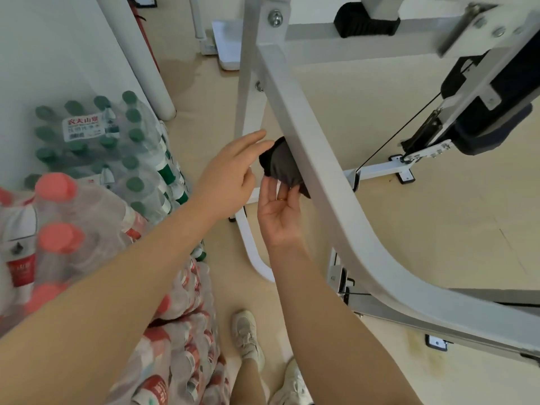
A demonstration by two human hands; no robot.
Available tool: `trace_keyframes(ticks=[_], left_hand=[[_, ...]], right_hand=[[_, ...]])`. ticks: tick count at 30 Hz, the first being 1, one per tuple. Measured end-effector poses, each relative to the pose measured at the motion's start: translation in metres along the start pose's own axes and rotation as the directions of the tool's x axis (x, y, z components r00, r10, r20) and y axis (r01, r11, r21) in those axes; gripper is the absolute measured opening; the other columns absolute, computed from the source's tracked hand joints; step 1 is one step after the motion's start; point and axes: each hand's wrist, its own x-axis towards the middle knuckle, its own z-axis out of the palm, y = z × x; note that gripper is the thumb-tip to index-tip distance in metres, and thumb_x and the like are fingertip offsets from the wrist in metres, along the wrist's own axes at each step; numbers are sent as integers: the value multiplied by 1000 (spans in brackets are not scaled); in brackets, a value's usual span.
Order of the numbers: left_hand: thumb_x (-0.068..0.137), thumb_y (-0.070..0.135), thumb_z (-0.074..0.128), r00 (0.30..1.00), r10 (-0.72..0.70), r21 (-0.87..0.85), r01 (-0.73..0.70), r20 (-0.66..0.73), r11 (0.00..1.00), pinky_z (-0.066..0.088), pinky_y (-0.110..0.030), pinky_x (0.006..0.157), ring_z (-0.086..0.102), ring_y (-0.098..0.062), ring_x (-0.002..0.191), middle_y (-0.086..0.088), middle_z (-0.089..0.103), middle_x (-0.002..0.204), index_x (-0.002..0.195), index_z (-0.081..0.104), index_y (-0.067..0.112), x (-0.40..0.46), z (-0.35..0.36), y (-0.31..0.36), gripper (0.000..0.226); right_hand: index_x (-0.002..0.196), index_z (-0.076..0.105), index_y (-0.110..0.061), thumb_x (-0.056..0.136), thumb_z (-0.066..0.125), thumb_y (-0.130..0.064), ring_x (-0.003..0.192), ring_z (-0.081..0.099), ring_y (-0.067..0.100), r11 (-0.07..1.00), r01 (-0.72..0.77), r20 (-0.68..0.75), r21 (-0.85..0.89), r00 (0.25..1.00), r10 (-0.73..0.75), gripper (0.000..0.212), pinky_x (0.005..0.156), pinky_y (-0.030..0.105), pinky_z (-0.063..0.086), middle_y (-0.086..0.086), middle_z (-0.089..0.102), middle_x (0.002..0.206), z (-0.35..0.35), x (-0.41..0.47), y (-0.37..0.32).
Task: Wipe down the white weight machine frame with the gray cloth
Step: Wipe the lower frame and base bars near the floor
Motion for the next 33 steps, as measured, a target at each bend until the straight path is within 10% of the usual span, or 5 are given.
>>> trace_keyframes(ticks=[23,27,33], left_hand=[[79,-12,44,943,178,231,-247,282,941,18,-31,110,19,-21,138,8,18,153,144,27,26,94,-19,-31,76],[76,-16,38,937,152,238,-233,316,943,17,-30,111,15,-20,140,8,10,155,146,20,26,91,-19,-27,83],[75,-21,29,958,62,122,-100,280,988,5,-22,111,13,-20,141,2,18,153,143,27,20,75,-38,-21,80]], right_hand=[[101,60,-14,98,43,-25,113,49,14,992,110,-51,-55,992,-113,21,85,37,48,-2,53,117,48,72,28],[98,61,-13,98,43,-29,95,60,15,968,26,-124,-249,991,-58,24,83,37,48,-1,68,88,30,39,24],[115,59,-19,99,42,-23,95,60,14,801,-166,-225,-575,973,40,23,82,32,51,-1,66,98,43,-27,22]])
